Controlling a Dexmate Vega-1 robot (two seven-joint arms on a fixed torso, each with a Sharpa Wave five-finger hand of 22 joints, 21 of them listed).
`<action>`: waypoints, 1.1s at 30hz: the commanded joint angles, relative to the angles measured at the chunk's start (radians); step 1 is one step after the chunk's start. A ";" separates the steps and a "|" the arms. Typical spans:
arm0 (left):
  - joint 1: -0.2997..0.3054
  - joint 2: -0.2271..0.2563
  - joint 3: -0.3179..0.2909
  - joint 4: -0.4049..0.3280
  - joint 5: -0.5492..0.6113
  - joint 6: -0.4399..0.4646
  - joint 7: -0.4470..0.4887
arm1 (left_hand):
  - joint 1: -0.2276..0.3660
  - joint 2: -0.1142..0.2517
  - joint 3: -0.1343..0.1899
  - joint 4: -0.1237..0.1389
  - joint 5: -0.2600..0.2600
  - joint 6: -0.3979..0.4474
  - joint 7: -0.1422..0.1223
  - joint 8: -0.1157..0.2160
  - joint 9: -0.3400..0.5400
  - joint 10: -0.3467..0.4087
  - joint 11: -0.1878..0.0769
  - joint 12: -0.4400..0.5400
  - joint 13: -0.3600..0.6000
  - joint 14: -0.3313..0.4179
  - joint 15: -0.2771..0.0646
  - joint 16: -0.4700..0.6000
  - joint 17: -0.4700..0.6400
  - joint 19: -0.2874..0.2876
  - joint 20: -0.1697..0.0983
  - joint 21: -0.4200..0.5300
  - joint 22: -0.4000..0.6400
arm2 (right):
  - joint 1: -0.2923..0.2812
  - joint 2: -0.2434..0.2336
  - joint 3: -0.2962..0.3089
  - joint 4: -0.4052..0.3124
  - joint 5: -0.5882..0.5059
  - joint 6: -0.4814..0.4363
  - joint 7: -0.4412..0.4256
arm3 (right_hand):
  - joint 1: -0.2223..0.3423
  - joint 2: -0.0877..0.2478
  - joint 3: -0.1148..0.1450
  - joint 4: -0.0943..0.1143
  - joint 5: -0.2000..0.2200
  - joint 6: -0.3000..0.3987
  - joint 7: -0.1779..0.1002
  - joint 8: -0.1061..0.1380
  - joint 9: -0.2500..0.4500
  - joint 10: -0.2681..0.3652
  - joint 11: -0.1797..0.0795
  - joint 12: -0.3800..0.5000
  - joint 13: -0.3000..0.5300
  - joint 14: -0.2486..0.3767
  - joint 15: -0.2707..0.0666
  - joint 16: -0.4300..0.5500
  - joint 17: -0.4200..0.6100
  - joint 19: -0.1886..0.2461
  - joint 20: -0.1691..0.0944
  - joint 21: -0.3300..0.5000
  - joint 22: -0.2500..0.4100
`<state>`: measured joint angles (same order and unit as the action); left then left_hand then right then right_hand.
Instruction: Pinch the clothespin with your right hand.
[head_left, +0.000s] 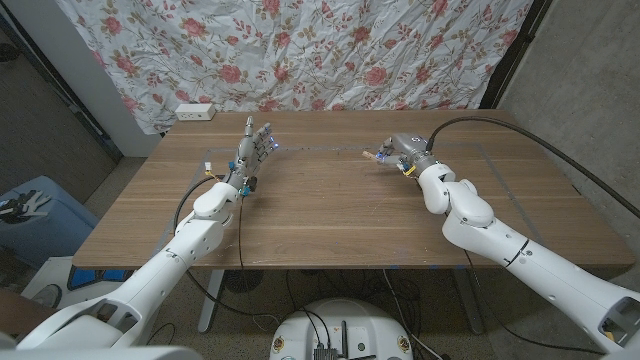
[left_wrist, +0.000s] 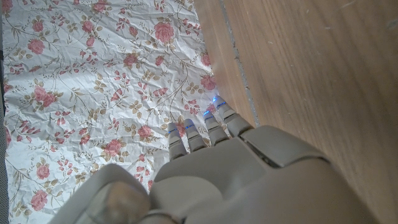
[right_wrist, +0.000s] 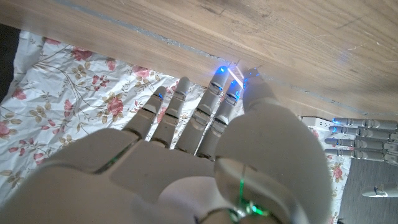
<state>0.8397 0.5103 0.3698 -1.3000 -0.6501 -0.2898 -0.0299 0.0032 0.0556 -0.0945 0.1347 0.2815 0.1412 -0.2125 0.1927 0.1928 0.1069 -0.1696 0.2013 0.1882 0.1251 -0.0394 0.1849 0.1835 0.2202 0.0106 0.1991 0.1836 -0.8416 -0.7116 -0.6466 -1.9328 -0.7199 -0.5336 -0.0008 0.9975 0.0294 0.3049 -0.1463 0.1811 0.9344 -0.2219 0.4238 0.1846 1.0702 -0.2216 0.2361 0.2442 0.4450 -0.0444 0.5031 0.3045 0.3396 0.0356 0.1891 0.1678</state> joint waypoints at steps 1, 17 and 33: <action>0.000 0.000 0.000 0.000 0.000 0.000 0.000 | 0.001 0.006 0.001 0.006 0.008 0.000 -0.009 0.006 0.005 0.003 -0.007 0.006 0.002 0.008 -0.006 0.005 0.004 0.007 -0.001 0.008 0.002 | -0.017 -0.003 0.023 0.019 0.159 0.028 -0.104 | 0.006 0.002 -0.005 -0.004 -0.001 0.014 0.000 -0.001 0.005 0.008 0.000 0.005 0.004 0.010 -0.143 0.008 0.005 0.012 0.000 0.008 0.002; 0.000 0.000 0.000 0.000 0.000 0.000 0.000 | 0.001 0.006 0.001 0.006 0.008 0.000 -0.009 0.006 0.005 0.003 -0.006 0.006 0.002 0.008 -0.007 0.005 0.004 0.006 -0.001 0.007 0.002 | -0.042 -0.012 0.050 0.022 0.325 0.055 -0.199 | 0.000 0.007 -0.013 -0.001 -0.002 0.023 0.001 -0.004 0.006 0.013 0.000 0.005 0.006 0.016 -0.141 0.014 0.007 0.020 -0.003 0.009 0.002; 0.000 0.000 0.000 0.000 0.000 0.000 0.000 | 0.001 0.006 0.001 0.006 0.008 0.000 -0.009 0.006 0.005 0.001 -0.006 0.006 0.002 0.008 -0.007 0.005 0.004 0.006 -0.001 0.007 0.002 | -0.048 -0.024 0.048 0.031 0.407 0.092 -0.256 | 0.001 0.010 -0.020 -0.004 -0.001 0.029 0.000 -0.009 0.006 0.017 0.000 0.006 0.008 0.021 -0.146 0.019 0.007 0.025 -0.005 0.008 0.002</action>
<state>0.8397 0.5102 0.3698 -1.3000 -0.6502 -0.2898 -0.0304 0.0032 0.0555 -0.0945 0.1347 0.2815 0.1412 -0.2125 0.1927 0.1928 0.1069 -0.1695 0.2013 0.1882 0.1251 -0.0394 0.1849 0.1835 0.2202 0.0106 0.1991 0.1836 -0.8862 -0.7279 -0.5969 -1.9072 -0.3754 -0.4653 -0.2128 0.9920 0.0348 0.2897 -0.1477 0.1811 0.9540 -0.2199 0.4173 0.1883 1.0791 -0.2234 0.2360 0.2487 0.4541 -0.0428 0.5168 0.3088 0.3535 0.0359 0.1891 0.1678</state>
